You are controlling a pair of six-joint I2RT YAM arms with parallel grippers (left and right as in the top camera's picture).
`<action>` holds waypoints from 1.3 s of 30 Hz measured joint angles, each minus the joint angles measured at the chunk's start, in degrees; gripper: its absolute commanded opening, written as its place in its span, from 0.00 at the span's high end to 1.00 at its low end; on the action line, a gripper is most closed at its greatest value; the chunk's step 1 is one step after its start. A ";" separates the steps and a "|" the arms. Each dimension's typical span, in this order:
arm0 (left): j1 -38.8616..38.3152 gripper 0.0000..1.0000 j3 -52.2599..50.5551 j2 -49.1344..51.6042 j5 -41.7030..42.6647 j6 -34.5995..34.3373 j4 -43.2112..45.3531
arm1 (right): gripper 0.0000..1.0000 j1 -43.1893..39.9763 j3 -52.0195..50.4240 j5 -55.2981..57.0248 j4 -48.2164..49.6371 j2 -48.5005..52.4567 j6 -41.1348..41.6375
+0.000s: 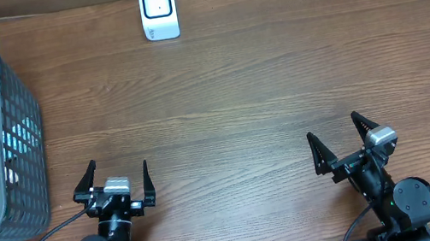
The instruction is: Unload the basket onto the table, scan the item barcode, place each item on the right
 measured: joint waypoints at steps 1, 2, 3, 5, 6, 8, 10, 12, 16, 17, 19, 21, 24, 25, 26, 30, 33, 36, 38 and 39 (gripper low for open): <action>0.00 0.01 0.00 0.00 0.00 0.00 0.02 | 0.00 0.00 0.00 -0.02 0.00 0.00 0.00; 0.00 0.00 0.00 0.00 0.00 0.00 0.00 | 0.00 0.00 0.00 0.00 0.04 0.00 0.00; 0.00 0.01 0.00 0.00 0.00 0.00 0.00 | 0.00 0.00 0.00 -0.02 0.00 0.00 0.00; 0.00 0.00 0.00 0.00 0.00 0.00 0.00 | 0.00 0.02 0.00 0.00 0.00 0.00 0.00; 0.00 0.00 0.00 0.00 0.00 0.00 0.00 | 0.00 0.02 0.00 0.00 0.00 0.00 0.00; 0.00 0.00 0.00 0.00 0.00 0.00 0.00 | 0.00 0.02 0.00 -0.02 0.00 0.00 0.00; 0.00 0.00 0.00 0.00 0.00 0.00 0.00 | 0.00 0.00 0.00 0.00 0.02 0.00 0.00; 0.00 0.01 0.00 0.00 0.00 0.00 0.00 | 0.00 0.02 0.00 -0.02 0.02 0.00 -0.02; 0.00 0.00 0.00 0.00 0.00 0.00 0.00 | 0.00 0.02 0.00 -0.02 0.00 0.00 -0.02; 0.00 0.00 0.00 0.00 0.00 0.00 0.00 | 0.00 0.00 0.00 -0.02 0.02 0.00 0.00; 0.00 0.00 0.00 0.00 0.00 0.00 0.00 | 0.00 0.00 0.00 -0.02 0.02 0.00 0.00; 0.00 0.00 0.00 0.00 0.00 -0.09 0.00 | 0.00 0.00 0.00 -0.02 0.02 0.00 -0.04; 0.00 0.00 0.00 0.00 0.02 -1.03 0.02 | 0.00 0.02 0.00 -0.02 0.00 0.00 -0.04; 0.00 0.00 0.00 0.00 0.02 -1.68 0.00 | 0.00 0.00 0.00 -0.02 0.02 0.00 0.02; 0.00 0.00 0.00 0.00 0.02 -2.19 0.00 | 0.00 0.00 0.00 0.00 0.00 0.00 0.00; 0.00 0.00 0.70 0.00 0.04 -4.61 -1.09 | 0.00 0.00 0.00 0.00 0.02 0.00 0.00; 0.00 0.00 3.61 0.83 0.04 -6.14 -3.26 | 0.00 0.00 0.00 0.00 0.02 0.00 -0.02; 0.00 0.00 8.55 4.02 0.33 -6.69 -5.14 | 0.00 0.02 0.00 0.00 0.02 0.00 -0.02; 0.00 0.00 12.68 7.45 0.94 -7.04 -6.25 | 0.00 0.02 0.00 -0.02 0.02 0.00 0.00; 0.00 0.01 14.84 9.51 1.36 -7.26 -6.97 | 0.00 0.02 0.00 -0.02 0.04 0.00 -0.02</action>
